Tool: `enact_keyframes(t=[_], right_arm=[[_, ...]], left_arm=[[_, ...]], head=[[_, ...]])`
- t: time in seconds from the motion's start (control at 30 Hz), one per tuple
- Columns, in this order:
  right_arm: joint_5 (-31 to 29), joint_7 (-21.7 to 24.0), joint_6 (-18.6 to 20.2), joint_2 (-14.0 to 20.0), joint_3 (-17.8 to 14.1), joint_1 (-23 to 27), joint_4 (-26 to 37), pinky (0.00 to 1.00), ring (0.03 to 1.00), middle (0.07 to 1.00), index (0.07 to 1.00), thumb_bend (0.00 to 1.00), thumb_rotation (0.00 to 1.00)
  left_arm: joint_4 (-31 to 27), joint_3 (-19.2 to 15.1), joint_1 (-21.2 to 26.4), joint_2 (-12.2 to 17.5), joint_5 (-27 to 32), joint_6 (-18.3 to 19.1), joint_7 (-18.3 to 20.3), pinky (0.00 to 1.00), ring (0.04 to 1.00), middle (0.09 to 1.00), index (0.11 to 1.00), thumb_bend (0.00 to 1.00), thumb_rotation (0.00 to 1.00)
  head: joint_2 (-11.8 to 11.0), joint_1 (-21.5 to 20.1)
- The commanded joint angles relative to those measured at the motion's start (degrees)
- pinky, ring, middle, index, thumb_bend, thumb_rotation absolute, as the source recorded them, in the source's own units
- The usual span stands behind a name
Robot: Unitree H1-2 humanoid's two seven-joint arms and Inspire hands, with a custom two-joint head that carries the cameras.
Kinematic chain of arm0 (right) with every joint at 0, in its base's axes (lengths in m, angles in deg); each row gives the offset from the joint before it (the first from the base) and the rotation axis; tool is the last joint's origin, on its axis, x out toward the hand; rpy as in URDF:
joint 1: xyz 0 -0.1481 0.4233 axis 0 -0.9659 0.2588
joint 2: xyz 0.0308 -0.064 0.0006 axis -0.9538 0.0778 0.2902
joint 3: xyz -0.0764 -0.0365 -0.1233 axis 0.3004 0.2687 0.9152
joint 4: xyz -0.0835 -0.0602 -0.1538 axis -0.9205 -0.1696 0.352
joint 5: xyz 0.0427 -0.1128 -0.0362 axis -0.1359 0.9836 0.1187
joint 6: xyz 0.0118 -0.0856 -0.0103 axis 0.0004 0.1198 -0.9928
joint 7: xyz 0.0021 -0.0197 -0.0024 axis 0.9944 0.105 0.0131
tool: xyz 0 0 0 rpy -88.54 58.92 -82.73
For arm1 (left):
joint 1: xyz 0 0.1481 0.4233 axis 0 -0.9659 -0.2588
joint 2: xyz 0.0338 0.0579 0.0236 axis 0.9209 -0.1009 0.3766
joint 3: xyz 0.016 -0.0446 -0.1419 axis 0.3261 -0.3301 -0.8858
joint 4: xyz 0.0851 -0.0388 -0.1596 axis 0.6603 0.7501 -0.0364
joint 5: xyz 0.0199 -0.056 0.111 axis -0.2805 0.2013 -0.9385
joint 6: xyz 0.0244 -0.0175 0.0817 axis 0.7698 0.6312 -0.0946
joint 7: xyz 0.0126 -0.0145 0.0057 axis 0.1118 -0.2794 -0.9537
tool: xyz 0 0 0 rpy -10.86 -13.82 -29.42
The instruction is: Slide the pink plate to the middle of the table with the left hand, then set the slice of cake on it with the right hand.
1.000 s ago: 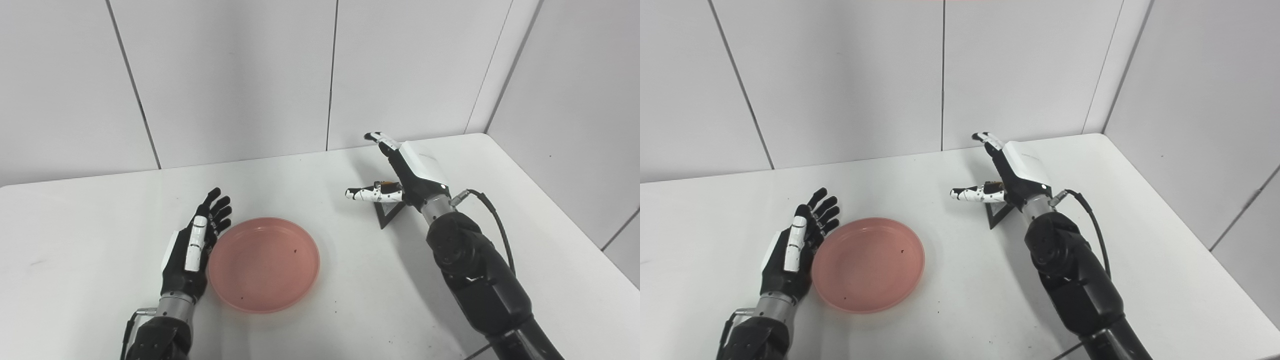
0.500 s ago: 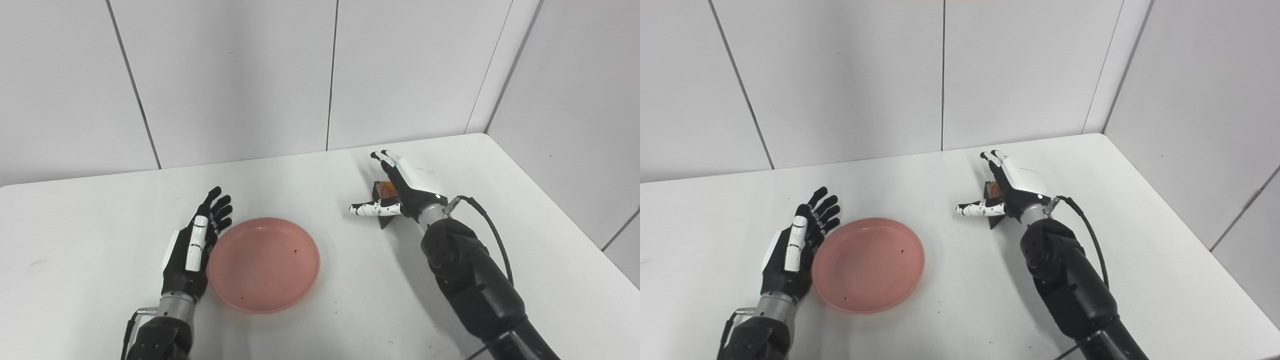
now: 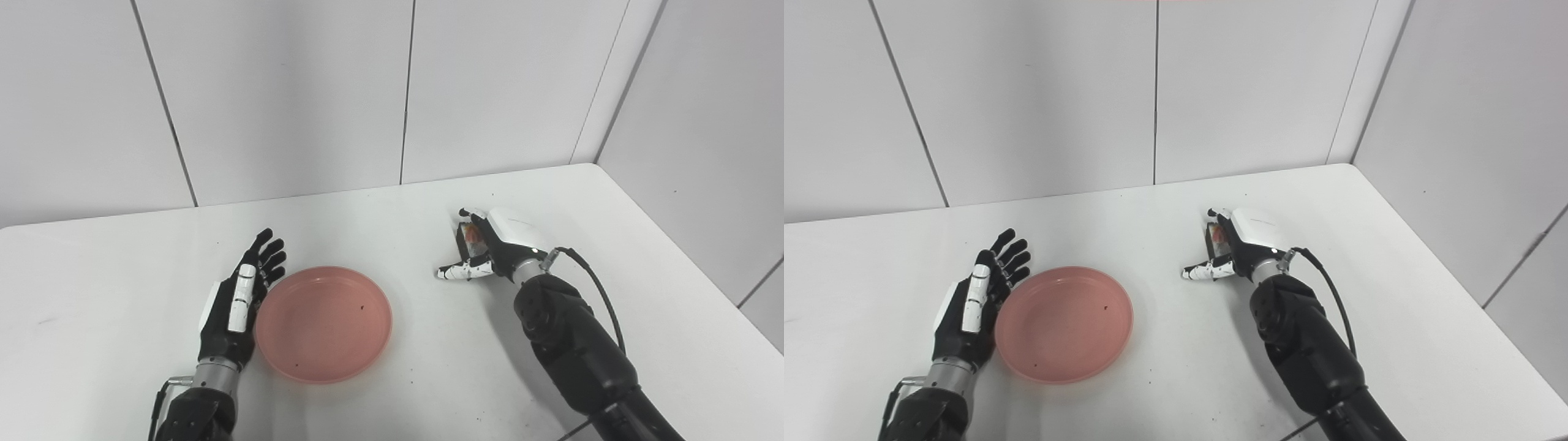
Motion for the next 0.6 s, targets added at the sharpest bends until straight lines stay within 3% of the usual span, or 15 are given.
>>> enact_keyframes(t=[0.0, 0.13, 0.17, 0.23, 0.27, 0.3, 0.43, 0.57], right_arm=[[1.9, -1.5, 0.9, 1.2, 0.0, 2.9, 0.3, 0.77, 0.872, 0.871, 0.826, 0.75, 0.41], [3.0, -0.4, 1.2, 0.6, -0.8, 3.3, -0.3, 0.69, 0.785, 0.811, 0.772, 0.71, 0.34], [2.7, 0.0, 1.2, 0.4, -1.2, 3.4, -0.5, 0.50, 0.631, 0.731, 0.752, 0.64, 0.23], [0.1, -1.4, 0.5, -0.2, -2.4, 3.2, 0.1, 0.27, 0.376, 0.551, 0.693, 0.57, 0.06], [-1.3, -2.7, -0.6, -0.6, -3.2, 2.9, 0.4, 0.24, 0.340, 0.524, 0.684, 0.57, 0.04], [-2.4, -3.7, -1.3, -0.9, -3.8, 2.7, 0.6, 0.19, 0.273, 0.487, 0.541, 0.53, 0.01], [-5.7, -9.9, -4.6, -2.4, -6.0, 2.3, -0.2, 0.14, 0.224, 0.420, 0.486, 0.52, 0.00], [-6.7, -16.3, -8.1, -3.2, -6.5, 2.5, -2.4, 0.12, 0.191, 0.431, 0.475, 0.52, 0.00]], left_arm=[[3.1, 0.2, -4.1, -0.4, 0.7, -0.2, 0.4, 0.90, 0.902, 0.901, 0.889, 0.61, 1.00], [3.1, 0.3, -4.1, -0.5, 0.3, -0.4, 0.1, 0.89, 0.896, 0.896, 0.885, 0.61, 1.00], [3.0, 0.3, -4.1, -0.5, 0.4, -0.2, 0.2, 0.89, 0.901, 0.900, 0.888, 0.61, 1.00], [2.9, 0.3, -4.1, -0.5, 0.6, 0.0, 0.3, 0.90, 0.904, 0.902, 0.890, 0.61, 1.00], [2.8, 0.3, -4.1, -0.5, 0.6, 0.0, 0.3, 0.90, 0.904, 0.902, 0.890, 0.61, 1.00], [2.8, 0.3, -4.1, -0.5, 0.6, 0.0, 0.3, 0.90, 0.905, 0.902, 0.890, 0.60, 1.00], [2.9, 0.5, -4.0, -0.3, 0.1, -0.2, 0.2, 0.90, 0.905, 0.902, 0.890, 0.61, 1.00], [2.7, 0.5, -4.1, -0.3, 0.2, -0.4, 0.4, 0.90, 0.906, 0.906, 0.896, 0.60, 1.00]], head=[[0.0, 0.0], [0.2, 0.0], [0.2, 0.0], [0.2, 0.0], [0.2, 0.0], [0.2, 0.0], [0.3, 0.0], [0.2, 0.0]])
